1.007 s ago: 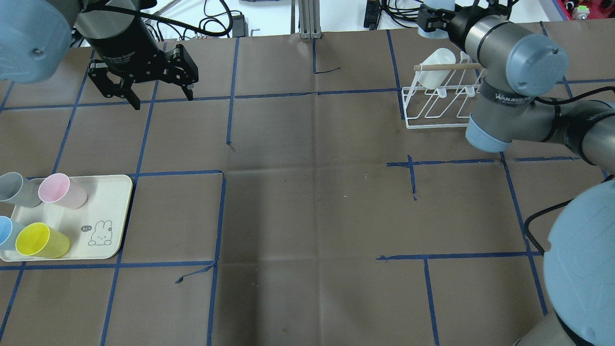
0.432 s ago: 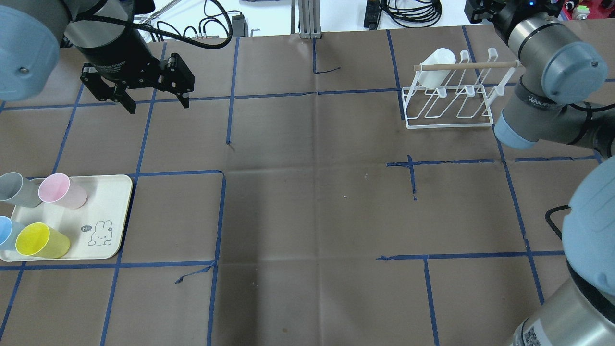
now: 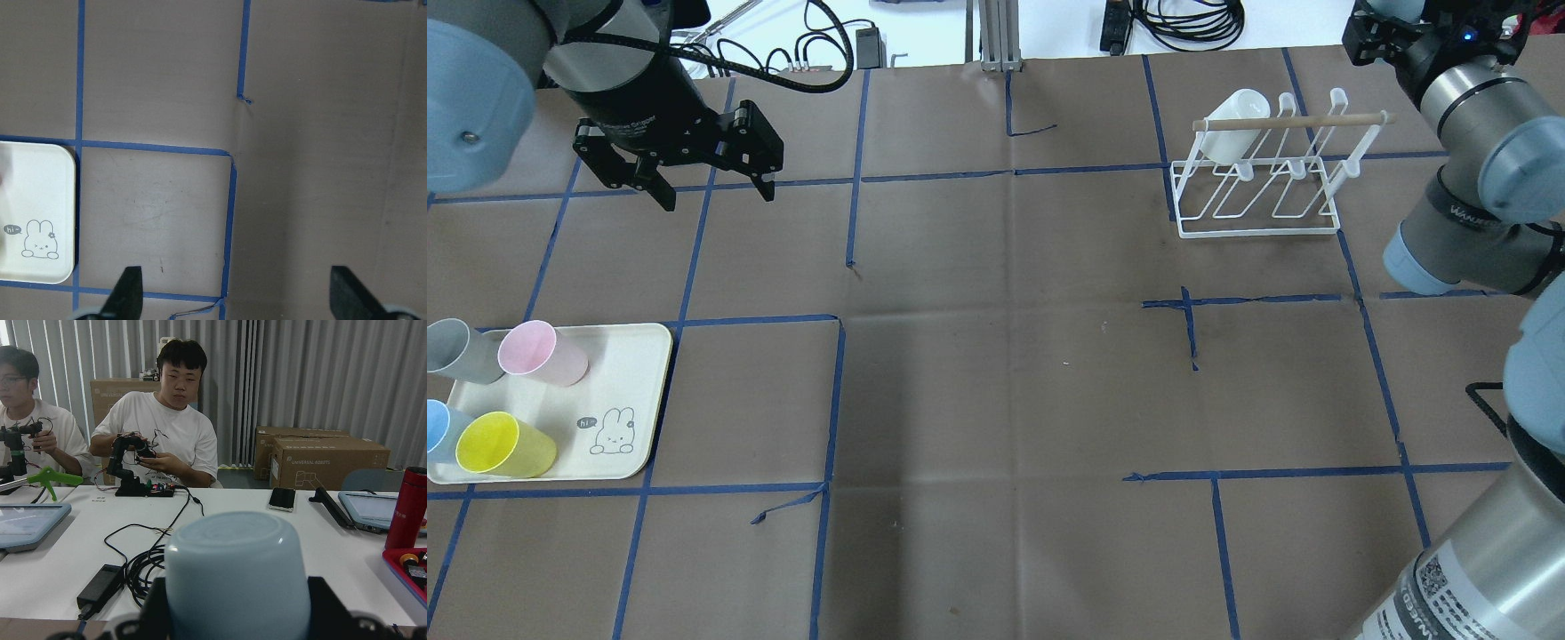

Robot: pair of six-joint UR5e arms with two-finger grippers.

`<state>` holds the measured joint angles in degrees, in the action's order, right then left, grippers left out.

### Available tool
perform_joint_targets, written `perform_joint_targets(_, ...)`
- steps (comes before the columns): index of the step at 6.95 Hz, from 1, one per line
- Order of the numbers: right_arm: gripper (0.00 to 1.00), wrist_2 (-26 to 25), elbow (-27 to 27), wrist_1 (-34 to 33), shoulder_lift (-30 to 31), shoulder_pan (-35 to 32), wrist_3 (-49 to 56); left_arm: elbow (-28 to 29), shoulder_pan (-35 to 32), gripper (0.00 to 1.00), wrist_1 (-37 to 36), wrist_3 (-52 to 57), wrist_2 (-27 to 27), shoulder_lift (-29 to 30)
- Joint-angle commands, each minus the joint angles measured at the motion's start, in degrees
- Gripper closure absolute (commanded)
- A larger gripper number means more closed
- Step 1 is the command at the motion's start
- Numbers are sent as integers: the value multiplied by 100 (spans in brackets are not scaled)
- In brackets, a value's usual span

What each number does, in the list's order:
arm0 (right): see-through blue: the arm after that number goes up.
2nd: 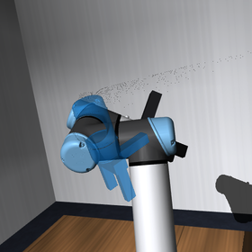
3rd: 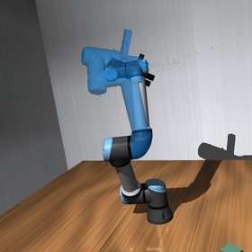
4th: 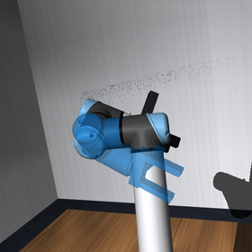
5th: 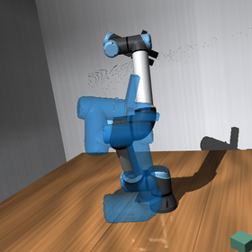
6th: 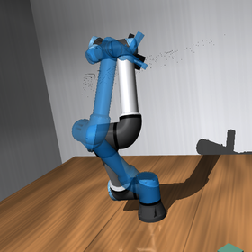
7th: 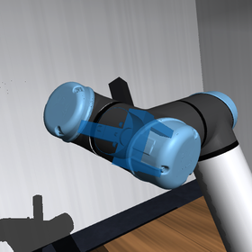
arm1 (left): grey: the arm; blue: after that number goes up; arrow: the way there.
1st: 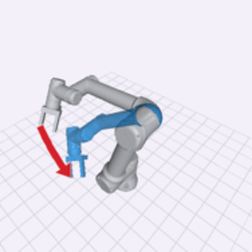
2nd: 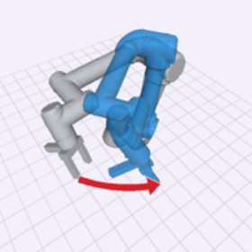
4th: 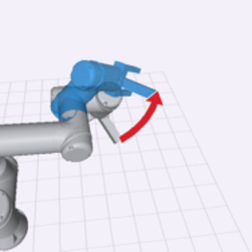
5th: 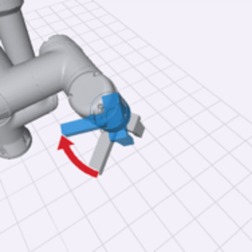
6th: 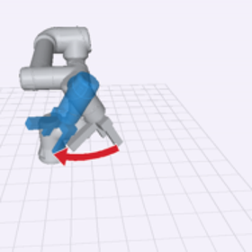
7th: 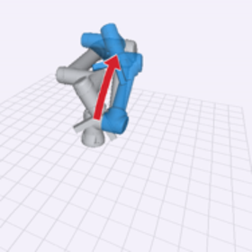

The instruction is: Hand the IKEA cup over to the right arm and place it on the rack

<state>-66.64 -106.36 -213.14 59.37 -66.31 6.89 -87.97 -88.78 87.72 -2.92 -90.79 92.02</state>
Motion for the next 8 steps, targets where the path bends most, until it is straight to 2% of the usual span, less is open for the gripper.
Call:
perform_joint_targets(1, 95, 107, 28, -70, -223, 57, 6, 8, 1, 0, -18, 2, 0, 9)
perform_joint_targets(4, 96, 108, 45, -192, -522, -4, -3, 8, 1, 0, -10, 2, 9, 9)
perform_joint_targets(8, 96, 99, -7, -333, -602, -128, -38, -10, -16, 0, -10, -7, 9, 0)
